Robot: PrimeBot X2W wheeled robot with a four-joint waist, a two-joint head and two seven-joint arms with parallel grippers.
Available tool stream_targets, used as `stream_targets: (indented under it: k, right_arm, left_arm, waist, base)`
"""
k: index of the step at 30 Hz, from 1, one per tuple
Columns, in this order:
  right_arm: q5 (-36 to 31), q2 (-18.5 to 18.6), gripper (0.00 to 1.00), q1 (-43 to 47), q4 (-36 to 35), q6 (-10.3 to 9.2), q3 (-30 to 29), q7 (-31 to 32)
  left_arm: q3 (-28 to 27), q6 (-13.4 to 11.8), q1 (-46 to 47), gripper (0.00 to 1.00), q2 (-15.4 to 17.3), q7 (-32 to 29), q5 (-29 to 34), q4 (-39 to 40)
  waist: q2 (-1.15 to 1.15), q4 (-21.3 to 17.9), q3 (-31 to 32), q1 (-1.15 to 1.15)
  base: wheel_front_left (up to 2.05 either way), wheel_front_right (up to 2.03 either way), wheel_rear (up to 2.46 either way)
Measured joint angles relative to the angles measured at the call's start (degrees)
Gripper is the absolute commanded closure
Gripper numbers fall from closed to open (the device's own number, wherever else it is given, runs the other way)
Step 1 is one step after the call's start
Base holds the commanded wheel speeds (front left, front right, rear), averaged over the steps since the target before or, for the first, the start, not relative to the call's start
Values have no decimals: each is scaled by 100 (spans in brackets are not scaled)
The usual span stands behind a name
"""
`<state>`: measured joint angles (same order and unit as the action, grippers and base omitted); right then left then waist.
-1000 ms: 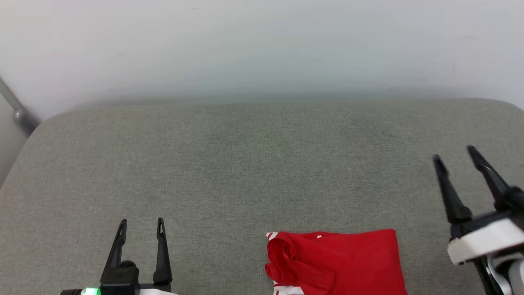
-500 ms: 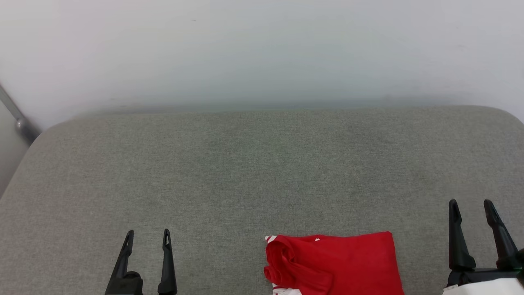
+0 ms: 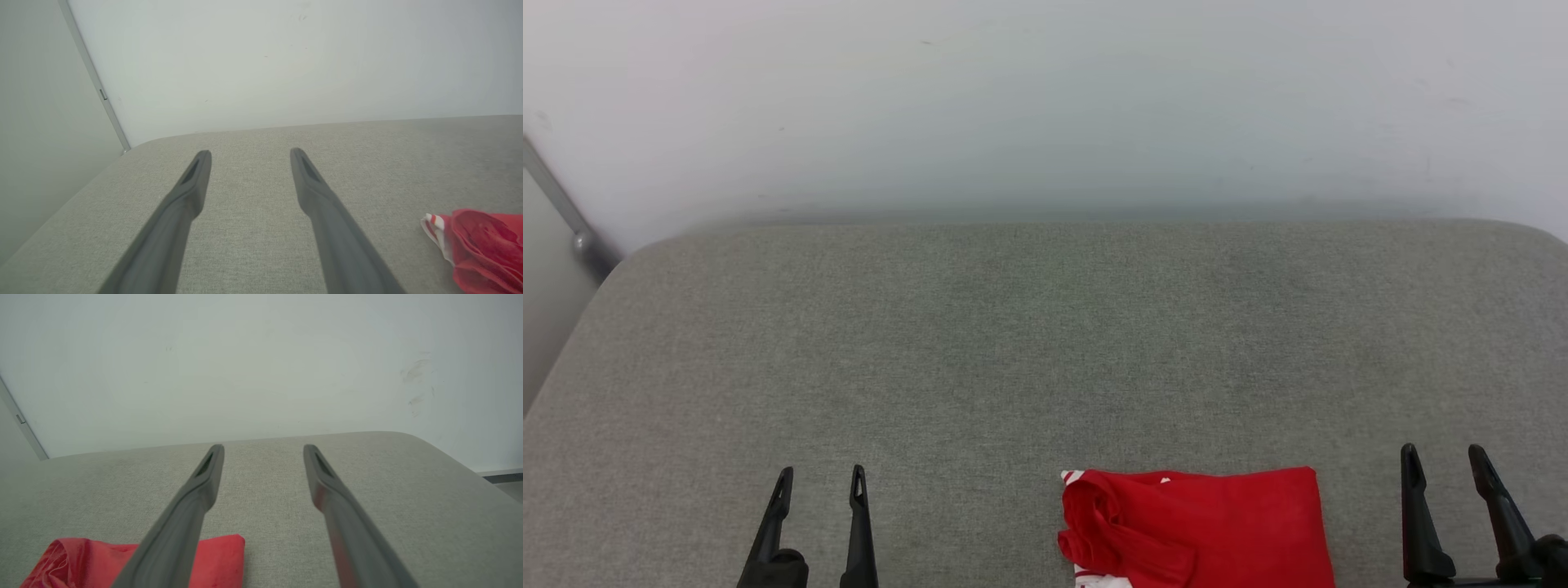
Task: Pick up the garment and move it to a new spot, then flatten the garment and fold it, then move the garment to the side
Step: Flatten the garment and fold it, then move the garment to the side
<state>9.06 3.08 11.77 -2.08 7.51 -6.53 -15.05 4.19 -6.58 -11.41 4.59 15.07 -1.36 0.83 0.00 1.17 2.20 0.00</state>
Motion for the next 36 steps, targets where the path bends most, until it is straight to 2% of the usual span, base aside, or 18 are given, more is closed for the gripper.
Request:
stream_targets:
  k: [19, 23, 28, 29, 31, 32, 36]
  right_arm:
    - [21, -7, 0, -16, 62, 0, 92, 0]
    - [-123, 63, 0, -260, -46, 0, 89, 0]
    - [-2, 645, 0, -846, -44, 0, 252, 103]
    - [-2, 645, 0, -846, -44, 0, 252, 103]
    - [318, 1138, 0, -1245, -82, 0, 523, 637]
    - [318, 1138, 0, -1245, -82, 0, 523, 637]
    - [1049, 1934, 0, -1575, -170, 0, 1190, 2169]
  left_arm:
    - [-119, 60, -1, 0, -43, -1, 8, 23]
    - [-142, 62, -1, 0, -56, -1, 8, 30]
    - [-167, 86, -1, 0, -69, -1, 9, 30]
    - [-167, 86, -1, 0, -69, -1, 9, 30]
    - [-177, 89, 1, 0, -78, -1, 9, 38]
    - [-177, 89, 1, 0, -78, -1, 9, 38]
    - [-218, 101, 3, 0, -87, 0, 7, 69]
  waist:
    - [0, 45, 25, 0]
    - [0, 19, 5, 0]
    - [0, 0, -27, 0]
    - [0, 0, -27, 0]
    - [0, 5, -67, 0]
    - [0, 5, -67, 0]
    - [0, 20, -139, 0]
  base:
    - [0, 0, 0]
    - [0, 0, 0]
    - [0, 0, 0]
    - [0, 0, 0]
    - [0, 0, 0]
    - [0, 0, 0]
    - [0, 0, 0]
